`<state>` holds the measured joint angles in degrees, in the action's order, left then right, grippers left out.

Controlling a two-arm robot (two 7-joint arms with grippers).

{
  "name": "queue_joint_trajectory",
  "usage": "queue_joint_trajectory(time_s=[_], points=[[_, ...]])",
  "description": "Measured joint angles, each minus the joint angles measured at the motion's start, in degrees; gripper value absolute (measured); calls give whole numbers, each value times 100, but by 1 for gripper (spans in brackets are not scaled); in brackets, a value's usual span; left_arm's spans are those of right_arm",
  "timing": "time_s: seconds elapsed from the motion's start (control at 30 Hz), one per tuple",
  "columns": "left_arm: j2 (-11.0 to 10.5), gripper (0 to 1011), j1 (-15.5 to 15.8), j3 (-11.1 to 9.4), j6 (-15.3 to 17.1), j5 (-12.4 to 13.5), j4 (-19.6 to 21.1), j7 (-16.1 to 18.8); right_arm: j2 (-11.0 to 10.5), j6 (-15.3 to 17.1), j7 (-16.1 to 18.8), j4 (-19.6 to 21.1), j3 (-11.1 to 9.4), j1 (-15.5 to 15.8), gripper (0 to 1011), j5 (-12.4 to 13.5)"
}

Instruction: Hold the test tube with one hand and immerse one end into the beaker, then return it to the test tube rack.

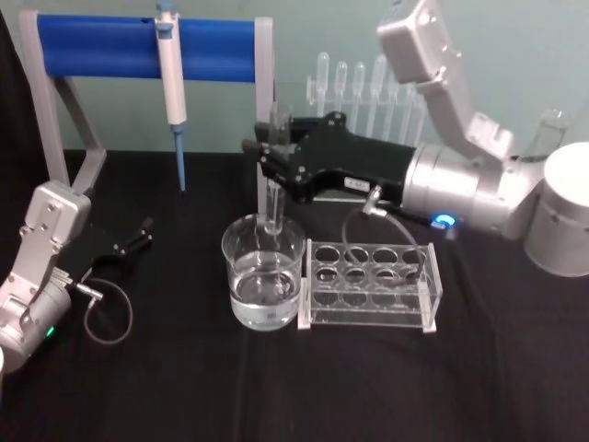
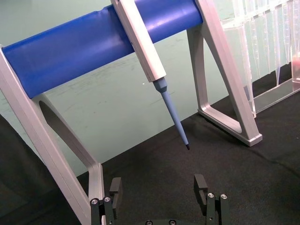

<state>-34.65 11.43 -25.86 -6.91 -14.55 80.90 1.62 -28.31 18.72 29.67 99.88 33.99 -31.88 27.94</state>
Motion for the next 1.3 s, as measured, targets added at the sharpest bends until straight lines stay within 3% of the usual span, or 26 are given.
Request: queue_joint_trajectory(time_s=[0.37,0.43,0.53,0.6,0.9,1.3], points=[[0,1000,0,0,0,0,0,0,-622,260,-281,998,-398,440,223,303],[0,1000,0,0,0,0,0,0,-847,273,-402,1261,-545,715,224,395],[0,1000,0,0,0,0,0,0,-985,238,-493,1384,-655,931,224,456],[0,1000,0,0,0,0,0,0,-1133,139,-607,1468,-800,1242,224,525],[0,1000,0,0,0,0,0,0,-1266,-91,-760,1385,-999,1695,224,542],[0,1000,0,0,0,0,0,0,-1126,-279,-844,1040,-1113,1958,224,435]])
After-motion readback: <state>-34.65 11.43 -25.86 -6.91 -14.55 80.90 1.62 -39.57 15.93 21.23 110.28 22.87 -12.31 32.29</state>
